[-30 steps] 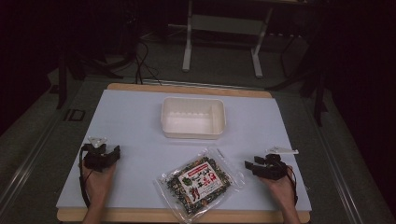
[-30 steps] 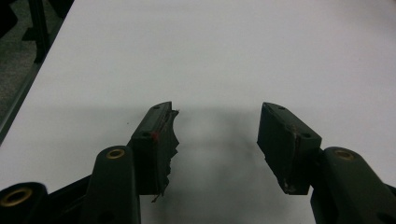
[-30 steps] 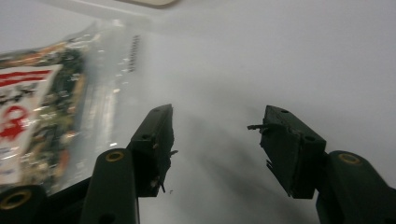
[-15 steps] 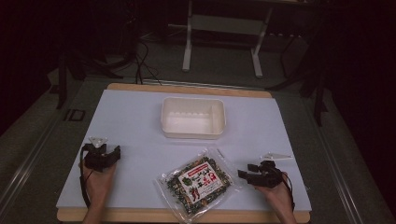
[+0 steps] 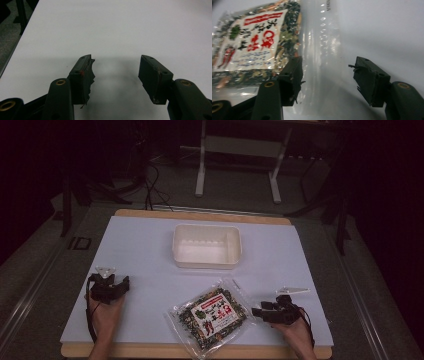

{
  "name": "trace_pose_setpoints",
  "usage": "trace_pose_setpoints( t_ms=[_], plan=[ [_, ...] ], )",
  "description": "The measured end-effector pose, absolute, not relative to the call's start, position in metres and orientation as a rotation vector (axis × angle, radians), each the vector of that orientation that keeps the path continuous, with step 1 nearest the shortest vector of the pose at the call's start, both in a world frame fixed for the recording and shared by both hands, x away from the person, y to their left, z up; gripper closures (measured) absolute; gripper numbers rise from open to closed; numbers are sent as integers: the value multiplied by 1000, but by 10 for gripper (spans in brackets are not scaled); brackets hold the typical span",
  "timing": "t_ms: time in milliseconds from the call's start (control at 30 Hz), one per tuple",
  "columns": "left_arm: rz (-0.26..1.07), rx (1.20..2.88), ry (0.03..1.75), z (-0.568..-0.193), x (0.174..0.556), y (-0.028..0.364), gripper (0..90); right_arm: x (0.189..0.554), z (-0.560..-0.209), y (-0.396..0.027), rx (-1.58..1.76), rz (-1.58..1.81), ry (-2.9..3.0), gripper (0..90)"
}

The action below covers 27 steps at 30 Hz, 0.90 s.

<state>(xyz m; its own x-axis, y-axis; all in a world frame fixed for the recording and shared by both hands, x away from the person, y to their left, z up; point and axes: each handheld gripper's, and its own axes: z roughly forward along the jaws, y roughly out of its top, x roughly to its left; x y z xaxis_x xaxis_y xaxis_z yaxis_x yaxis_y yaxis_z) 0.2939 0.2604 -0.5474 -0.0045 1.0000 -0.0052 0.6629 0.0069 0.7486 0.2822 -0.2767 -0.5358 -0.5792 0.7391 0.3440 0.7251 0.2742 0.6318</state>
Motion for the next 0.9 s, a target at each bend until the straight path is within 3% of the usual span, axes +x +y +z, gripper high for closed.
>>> trace_pose_setpoints(
  t_ms=[333,900],
  plan=[
    [776,1721,1725,-548,294,260,444,290,-534,-273,1419,1365,2543,462],
    [774,1728,1725,-548,294,259,440,332,-537,-244,1292,1293,2699,503]
  ],
)
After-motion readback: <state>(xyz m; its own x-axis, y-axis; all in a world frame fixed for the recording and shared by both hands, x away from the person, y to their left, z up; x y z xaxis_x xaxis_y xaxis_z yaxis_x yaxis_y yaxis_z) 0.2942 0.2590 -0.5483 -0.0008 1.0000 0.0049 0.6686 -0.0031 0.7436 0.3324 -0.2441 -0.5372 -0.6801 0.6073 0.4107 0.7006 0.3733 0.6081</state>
